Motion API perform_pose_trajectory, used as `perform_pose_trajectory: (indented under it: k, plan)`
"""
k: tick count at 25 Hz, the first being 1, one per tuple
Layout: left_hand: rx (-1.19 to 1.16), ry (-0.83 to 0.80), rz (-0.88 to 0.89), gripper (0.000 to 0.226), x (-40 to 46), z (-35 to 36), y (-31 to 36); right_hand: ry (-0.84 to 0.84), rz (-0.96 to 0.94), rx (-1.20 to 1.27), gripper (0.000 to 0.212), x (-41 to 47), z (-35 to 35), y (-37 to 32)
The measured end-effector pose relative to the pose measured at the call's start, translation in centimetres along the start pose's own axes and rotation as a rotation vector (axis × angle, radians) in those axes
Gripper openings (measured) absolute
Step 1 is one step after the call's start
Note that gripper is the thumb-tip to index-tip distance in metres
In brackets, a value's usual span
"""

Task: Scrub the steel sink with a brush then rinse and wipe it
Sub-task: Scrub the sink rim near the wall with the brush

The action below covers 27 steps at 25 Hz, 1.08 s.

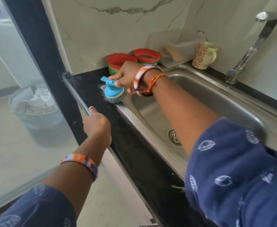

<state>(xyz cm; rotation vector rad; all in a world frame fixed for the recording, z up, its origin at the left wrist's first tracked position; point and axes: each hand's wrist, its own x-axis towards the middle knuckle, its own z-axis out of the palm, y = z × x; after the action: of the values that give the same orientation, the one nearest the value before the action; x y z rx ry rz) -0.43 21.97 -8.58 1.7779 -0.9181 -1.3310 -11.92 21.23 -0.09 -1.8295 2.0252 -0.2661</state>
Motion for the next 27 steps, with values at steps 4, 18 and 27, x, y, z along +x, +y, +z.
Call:
perform_pose_trajectory:
  k: [4, 18, 27]
  plan:
    - [-0.037, -0.017, -0.025, 0.056, 0.7, -0.1, -0.2, -0.205, 0.007, -0.041, 0.033, -6.5, -1.7, 0.4]
    - [-0.020, -0.039, -0.042, 0.056, 0.9, 0.0, -0.3, -0.143, 0.042, 0.213, 0.034, -3.9, -0.9, 1.6]
    - [0.046, 0.005, -0.033, 0.057, 1.5, 0.3, -0.6, 0.003, 0.057, 0.180, 0.034, 1.9, -0.5, 0.1]
